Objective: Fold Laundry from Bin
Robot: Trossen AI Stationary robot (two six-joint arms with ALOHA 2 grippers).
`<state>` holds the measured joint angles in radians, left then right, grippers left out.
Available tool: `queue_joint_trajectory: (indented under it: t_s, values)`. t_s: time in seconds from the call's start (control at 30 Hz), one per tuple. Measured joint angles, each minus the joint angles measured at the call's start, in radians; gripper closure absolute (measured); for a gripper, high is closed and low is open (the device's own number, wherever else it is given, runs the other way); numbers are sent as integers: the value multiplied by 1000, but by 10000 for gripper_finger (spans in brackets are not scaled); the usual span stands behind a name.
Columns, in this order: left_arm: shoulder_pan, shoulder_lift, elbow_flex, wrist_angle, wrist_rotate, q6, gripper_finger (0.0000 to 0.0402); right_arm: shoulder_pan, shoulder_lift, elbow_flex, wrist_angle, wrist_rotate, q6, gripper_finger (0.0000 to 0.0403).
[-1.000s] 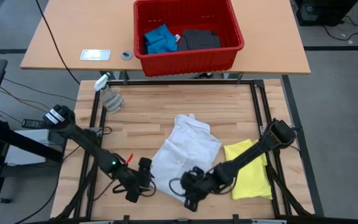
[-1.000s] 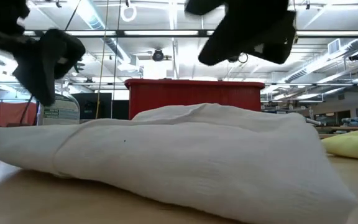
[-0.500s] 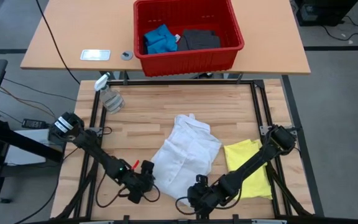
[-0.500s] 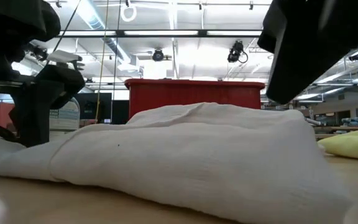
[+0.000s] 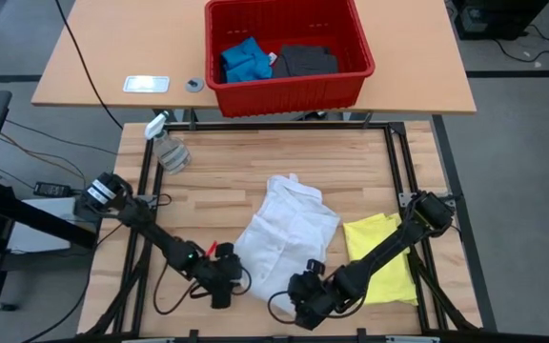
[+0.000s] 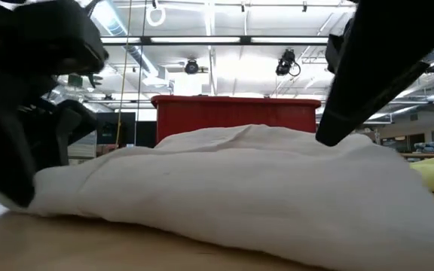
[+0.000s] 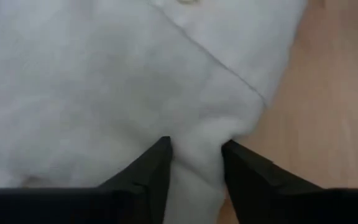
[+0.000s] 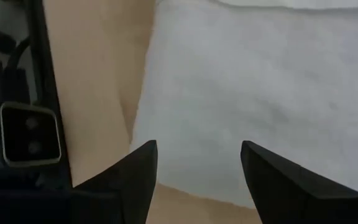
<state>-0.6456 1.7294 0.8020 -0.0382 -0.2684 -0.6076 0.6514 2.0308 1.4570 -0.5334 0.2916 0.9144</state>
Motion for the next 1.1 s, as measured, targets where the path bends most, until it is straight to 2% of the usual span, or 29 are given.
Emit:
queue_joint_trajectory:
  t_s: [0.33,0.47,0.63,0.77,0.93,1.1]
  values:
    - [43,6,-2,157,12,-377,310,20,0,0,-60,-31,217,180]
    - [15,6,-1,207,2,-445,341,48,-9,0,-138,-39,244,197]
    - [-40,36,91,199,-35,-337,382,89,-31,0,-162,-49,280,206]
    - [-41,91,229,123,-37,-197,388,129,-58,0,-178,-18,333,207]
    - [16,120,367,-77,-42,-101,361,175,-82,0,-208,19,368,207]
    - [58,104,407,-112,-16,38,312,213,-73,0,-193,-10,275,207]
